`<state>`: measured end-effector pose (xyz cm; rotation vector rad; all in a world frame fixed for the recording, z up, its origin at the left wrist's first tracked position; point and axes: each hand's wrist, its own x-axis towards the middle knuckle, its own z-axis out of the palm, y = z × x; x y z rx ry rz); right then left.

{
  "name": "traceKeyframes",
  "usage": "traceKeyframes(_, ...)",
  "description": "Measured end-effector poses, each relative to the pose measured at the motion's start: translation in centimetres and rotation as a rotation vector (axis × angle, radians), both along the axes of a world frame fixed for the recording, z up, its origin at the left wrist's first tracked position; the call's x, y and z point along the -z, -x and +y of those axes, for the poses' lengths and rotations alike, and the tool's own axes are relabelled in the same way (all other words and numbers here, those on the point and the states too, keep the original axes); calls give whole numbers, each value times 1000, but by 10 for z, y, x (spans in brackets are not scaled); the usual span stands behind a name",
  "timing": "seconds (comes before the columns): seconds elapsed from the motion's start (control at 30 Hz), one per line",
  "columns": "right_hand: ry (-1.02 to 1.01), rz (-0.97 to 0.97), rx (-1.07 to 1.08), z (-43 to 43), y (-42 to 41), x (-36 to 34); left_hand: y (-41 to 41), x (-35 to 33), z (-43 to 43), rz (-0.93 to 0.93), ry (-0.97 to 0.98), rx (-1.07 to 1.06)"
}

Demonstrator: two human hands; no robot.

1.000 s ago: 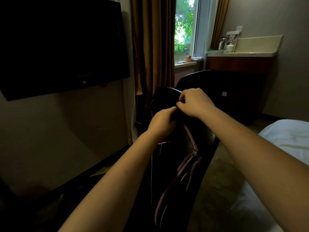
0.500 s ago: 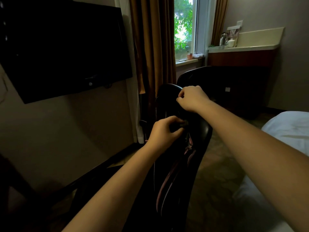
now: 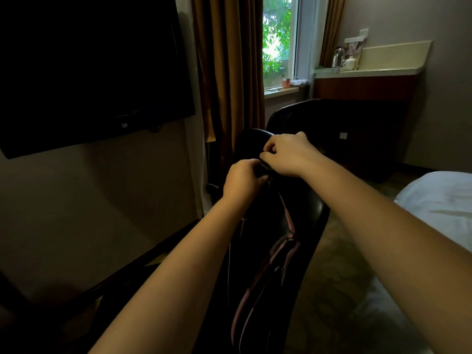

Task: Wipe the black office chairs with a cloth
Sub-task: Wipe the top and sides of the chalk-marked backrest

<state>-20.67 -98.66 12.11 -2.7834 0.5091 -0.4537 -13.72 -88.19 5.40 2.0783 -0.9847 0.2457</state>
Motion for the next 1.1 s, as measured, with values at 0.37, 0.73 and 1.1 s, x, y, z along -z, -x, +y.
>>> traceKeyframes(0.37,-85,-89,-46,-12,-11,3,-75,1,-27,46,-37,-124)
traceKeyframes(0.73,-102,-134,-15,-12,-10,-3,-76,5,-25,-104,-112,-79)
traceKeyframes(1.1,-116,-92,20,-8,-2,-6,-22,8,3,-238,-142,110)
